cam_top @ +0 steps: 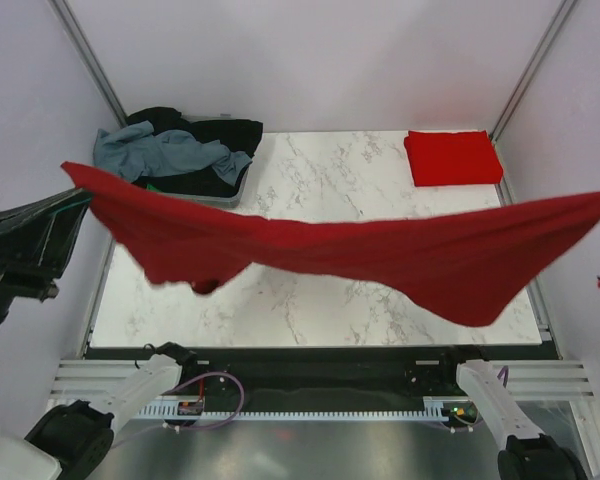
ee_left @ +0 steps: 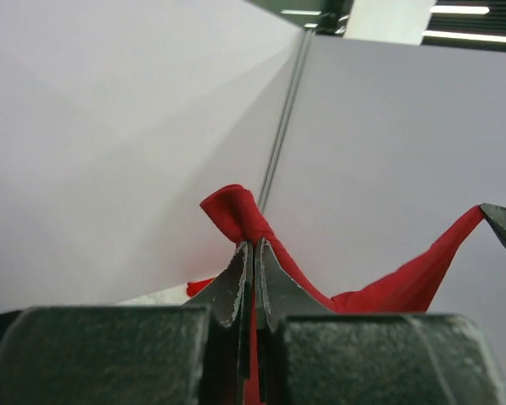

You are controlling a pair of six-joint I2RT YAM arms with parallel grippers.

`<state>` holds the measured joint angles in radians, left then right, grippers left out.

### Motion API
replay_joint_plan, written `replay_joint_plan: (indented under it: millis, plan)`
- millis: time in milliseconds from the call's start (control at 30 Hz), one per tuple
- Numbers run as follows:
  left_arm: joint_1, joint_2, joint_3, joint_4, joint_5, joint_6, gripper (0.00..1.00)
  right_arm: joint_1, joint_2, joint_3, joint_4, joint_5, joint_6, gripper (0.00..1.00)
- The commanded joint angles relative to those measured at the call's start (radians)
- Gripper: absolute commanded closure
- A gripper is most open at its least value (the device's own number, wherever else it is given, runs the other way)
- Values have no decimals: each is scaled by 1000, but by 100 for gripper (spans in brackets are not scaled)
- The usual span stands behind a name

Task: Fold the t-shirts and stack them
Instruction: Flatten the tshirt out

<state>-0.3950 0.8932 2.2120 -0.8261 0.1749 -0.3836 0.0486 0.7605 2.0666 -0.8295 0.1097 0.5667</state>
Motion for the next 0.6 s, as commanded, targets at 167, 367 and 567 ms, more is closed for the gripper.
replay_joint_plan:
  millis: [167,367,567]
  plan:
    - [1,39,41,208,159,9,98,0,-66,-13,18,133,-71,100]
    - [1,196,11,252,147,18,98,23,62,-66,-31,319,-160,100]
    - [4,379,-107,375,84,69,98,53,235,-284,45,375,-143,100]
